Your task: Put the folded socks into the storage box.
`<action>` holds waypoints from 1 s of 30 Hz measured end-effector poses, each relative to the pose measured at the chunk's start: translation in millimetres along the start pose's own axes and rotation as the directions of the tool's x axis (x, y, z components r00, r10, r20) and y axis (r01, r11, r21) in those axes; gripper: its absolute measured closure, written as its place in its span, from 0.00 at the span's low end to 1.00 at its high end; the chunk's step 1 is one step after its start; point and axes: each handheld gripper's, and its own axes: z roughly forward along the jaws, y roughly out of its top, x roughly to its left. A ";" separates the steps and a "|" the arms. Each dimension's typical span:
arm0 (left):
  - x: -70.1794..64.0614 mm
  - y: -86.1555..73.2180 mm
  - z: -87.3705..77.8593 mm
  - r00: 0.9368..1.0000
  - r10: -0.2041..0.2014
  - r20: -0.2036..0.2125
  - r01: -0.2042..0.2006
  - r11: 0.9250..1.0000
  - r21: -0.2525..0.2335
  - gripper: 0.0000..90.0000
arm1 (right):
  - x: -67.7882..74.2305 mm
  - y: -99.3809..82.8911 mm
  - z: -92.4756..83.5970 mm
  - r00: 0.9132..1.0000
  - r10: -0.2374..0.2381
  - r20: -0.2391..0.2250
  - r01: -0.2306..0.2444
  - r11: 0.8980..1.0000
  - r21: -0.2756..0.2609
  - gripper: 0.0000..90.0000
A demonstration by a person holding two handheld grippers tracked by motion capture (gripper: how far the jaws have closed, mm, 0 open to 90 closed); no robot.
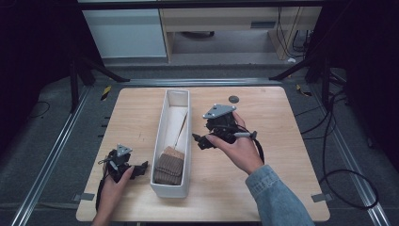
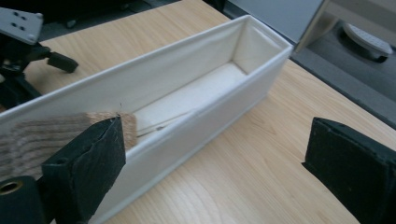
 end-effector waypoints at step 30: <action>0.0 0.0 0.0 1.000 0.000 0.000 0.000 1.000 0.000 0.00 | -46.4 -79.7 -22.9 0.987 0.098 0.130 -0.106 0.993 0.053 0.11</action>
